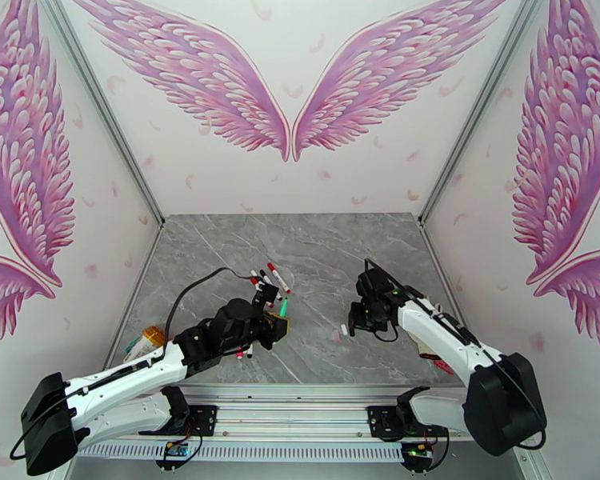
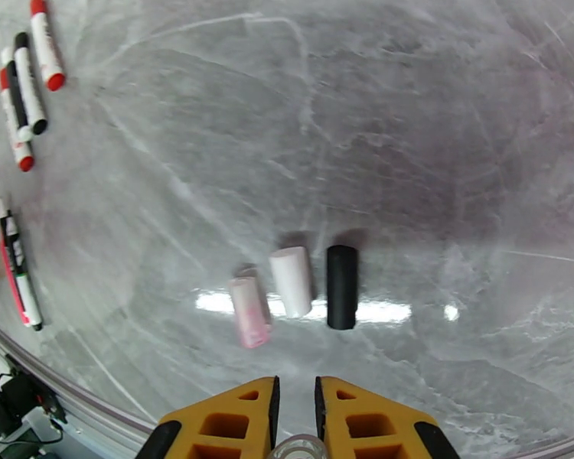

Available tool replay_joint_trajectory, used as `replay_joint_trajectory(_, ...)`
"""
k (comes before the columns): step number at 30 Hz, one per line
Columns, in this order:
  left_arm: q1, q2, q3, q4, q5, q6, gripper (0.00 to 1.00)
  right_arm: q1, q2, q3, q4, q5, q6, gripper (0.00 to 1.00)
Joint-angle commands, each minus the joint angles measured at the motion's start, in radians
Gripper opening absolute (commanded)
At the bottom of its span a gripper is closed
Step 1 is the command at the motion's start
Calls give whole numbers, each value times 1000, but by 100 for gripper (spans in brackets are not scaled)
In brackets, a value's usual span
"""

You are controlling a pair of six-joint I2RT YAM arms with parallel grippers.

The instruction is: Open the pen caps

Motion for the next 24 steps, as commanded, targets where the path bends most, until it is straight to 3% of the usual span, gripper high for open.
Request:
replay_joint_trajectory(1,10,23,16,-8,-5,21,11,-20,38,36,-23,41,-42,21)
replay_joint_trajectory(24,21,110,35,12,23,20,12,-51,212,35,48,31,-59,26)
